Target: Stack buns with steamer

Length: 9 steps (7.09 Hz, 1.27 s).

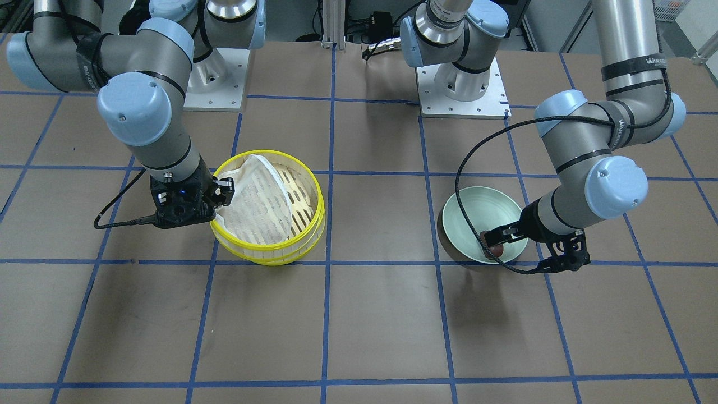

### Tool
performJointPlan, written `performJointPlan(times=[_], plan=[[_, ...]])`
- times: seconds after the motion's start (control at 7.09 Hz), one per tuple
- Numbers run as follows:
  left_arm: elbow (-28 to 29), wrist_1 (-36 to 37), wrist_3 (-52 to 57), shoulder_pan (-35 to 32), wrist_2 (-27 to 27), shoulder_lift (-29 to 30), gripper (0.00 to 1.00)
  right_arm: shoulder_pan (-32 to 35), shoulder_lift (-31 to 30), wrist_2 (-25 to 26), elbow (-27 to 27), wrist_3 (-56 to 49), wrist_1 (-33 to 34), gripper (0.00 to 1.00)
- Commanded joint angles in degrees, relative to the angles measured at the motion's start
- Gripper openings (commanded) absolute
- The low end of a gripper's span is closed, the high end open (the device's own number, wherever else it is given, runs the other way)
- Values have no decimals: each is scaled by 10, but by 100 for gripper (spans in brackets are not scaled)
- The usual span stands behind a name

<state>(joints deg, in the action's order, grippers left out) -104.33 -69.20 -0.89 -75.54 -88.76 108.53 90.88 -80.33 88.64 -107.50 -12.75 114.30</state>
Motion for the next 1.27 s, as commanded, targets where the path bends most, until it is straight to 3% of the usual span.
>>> performJointPlan(times=[0.0, 0.28, 0.56, 0.85, 1.13], plan=[[-19, 0, -1, 0, 24, 5, 98, 0, 6, -11, -15, -67, 50, 0], [-21, -1, -3, 2, 27, 9, 76, 0, 12, -1, -15, -120, 51, 0], [-21, -1, 8, 3, 18, 13, 39, 0, 13, 3, -19, -122, 50, 0], [-22, 0, 10, 3, 18, 22, 34, 0, 23, 0, -21, -121, 51, 0], [-21, 0, 10, 3, 20, 24, 15, 0, 37, -7, -22, -119, 59, 0]])
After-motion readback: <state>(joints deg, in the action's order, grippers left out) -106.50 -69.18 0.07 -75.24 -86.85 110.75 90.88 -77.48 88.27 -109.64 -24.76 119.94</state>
